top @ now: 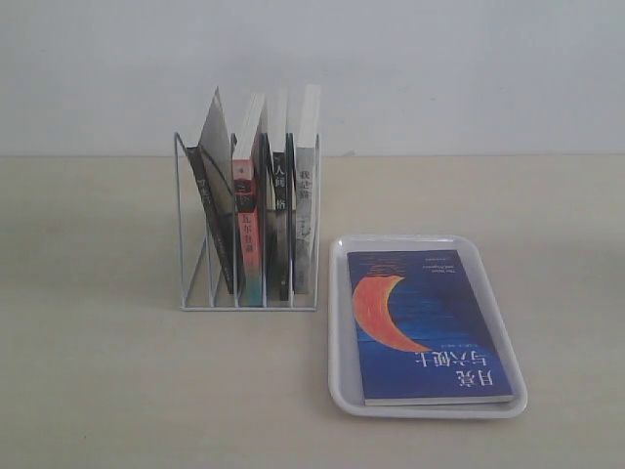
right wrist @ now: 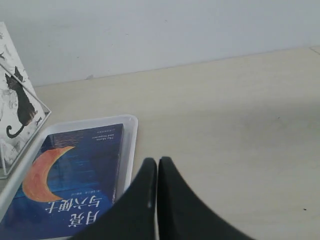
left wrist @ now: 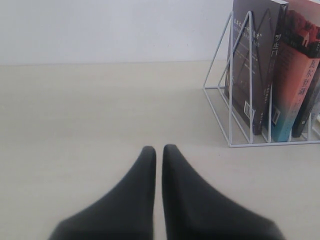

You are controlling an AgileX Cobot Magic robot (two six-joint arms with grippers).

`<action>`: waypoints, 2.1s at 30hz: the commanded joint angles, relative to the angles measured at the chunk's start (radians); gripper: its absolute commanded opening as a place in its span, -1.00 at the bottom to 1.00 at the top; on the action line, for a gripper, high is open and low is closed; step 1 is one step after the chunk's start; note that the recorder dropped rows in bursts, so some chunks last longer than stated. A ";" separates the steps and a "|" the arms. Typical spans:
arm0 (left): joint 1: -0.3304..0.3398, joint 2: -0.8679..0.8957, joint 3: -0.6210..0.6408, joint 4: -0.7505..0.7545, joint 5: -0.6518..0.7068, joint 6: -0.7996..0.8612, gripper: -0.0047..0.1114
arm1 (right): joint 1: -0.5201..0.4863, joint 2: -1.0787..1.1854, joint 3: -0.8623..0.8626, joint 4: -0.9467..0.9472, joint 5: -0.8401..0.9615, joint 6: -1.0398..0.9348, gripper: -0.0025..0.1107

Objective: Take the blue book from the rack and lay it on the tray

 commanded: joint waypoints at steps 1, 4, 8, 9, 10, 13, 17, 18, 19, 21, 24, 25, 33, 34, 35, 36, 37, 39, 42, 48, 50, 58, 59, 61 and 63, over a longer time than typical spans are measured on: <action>0.002 -0.003 0.004 0.000 -0.005 -0.007 -0.85 | -0.006 -0.005 -0.001 -0.027 0.020 0.007 -0.96; 0.002 -0.003 0.004 0.000 -0.005 -0.007 -0.85 | -0.006 -0.005 -0.001 -0.106 0.030 0.036 -0.96; 0.002 -0.003 0.004 0.000 -0.005 -0.007 -0.85 | -0.006 -0.005 -0.001 -0.261 0.030 0.185 -0.96; 0.002 -0.003 0.004 0.000 -0.005 -0.007 -0.85 | -0.006 -0.005 -0.001 -0.319 0.030 0.238 -0.96; 0.002 -0.003 0.004 0.000 -0.005 -0.007 -0.85 | -0.006 -0.005 -0.001 -0.371 0.030 0.291 -0.96; 0.002 -0.003 0.004 0.000 -0.005 -0.007 -0.85 | -0.006 -0.005 -0.001 -0.453 0.037 0.378 -0.96; 0.002 -0.003 0.004 0.000 -0.005 -0.007 -0.85 | -0.006 -0.005 -0.001 -0.439 0.046 0.381 -0.96; 0.002 -0.003 0.004 0.000 -0.005 -0.007 -0.85 | -0.006 -0.005 -0.001 -0.437 0.046 0.381 -0.96; 0.002 -0.003 0.004 0.000 -0.005 -0.007 -0.85 | -0.006 -0.005 -0.001 -0.437 0.046 0.381 -0.96; 0.002 -0.003 0.004 0.000 -0.005 -0.007 -0.85 | -0.006 -0.005 -0.001 -0.437 0.048 0.377 -0.96; 0.002 -0.003 0.004 0.000 -0.005 -0.007 -0.85 | -0.006 -0.005 -0.001 -0.437 0.055 0.354 -0.96; 0.002 -0.003 0.004 0.000 -0.005 -0.007 -0.85 | -0.006 -0.005 -0.001 -0.437 0.065 0.346 -0.96; 0.002 -0.003 0.004 0.000 -0.005 -0.007 -0.85 | 0.065 -0.005 -0.001 -0.442 0.068 0.345 -0.96; 0.002 -0.003 0.004 0.000 -0.005 -0.007 -0.85 | 0.065 -0.005 -0.001 -0.442 0.068 0.348 -0.96; 0.002 -0.003 0.004 0.000 -0.005 -0.007 -0.85 | 0.065 -0.005 -0.001 -0.442 0.068 0.350 -0.96; 0.002 -0.003 0.004 0.000 -0.005 -0.007 -0.85 | 0.065 -0.005 -0.001 -0.442 0.068 0.350 -0.96; 0.002 -0.003 0.004 0.000 -0.005 -0.007 -0.85 | 0.065 -0.005 -0.001 -0.442 0.068 0.350 -0.96; 0.002 -0.003 0.004 0.000 -0.005 -0.007 -0.85 | 0.065 -0.005 -0.001 -0.442 0.069 0.350 -0.96; 0.002 -0.003 0.004 0.000 -0.005 -0.007 -0.85 | 0.065 -0.005 -0.001 -0.442 0.067 0.350 -0.96; 0.002 -0.003 0.004 0.000 -0.005 -0.007 -0.85 | 0.065 -0.005 -0.001 -0.442 0.067 0.350 -0.96; 0.002 -0.003 0.004 0.000 -0.005 -0.007 -0.85 | 0.065 -0.005 -0.001 -0.442 0.067 0.350 -0.96; 0.002 -0.003 0.004 0.000 -0.005 -0.007 -0.85 | 0.065 -0.005 -0.001 -0.442 0.067 0.350 -0.96; 0.002 -0.003 0.004 0.000 -0.005 -0.007 -0.85 | 0.065 -0.005 -0.001 -0.442 0.067 0.350 -0.96; 0.002 -0.003 0.004 0.000 -0.005 -0.007 -0.85 | 0.065 -0.005 -0.001 -0.442 0.067 0.350 -0.96; 0.002 -0.003 0.004 0.000 -0.005 -0.007 -0.85 | 0.065 -0.005 -0.001 -0.442 0.067 0.350 -0.96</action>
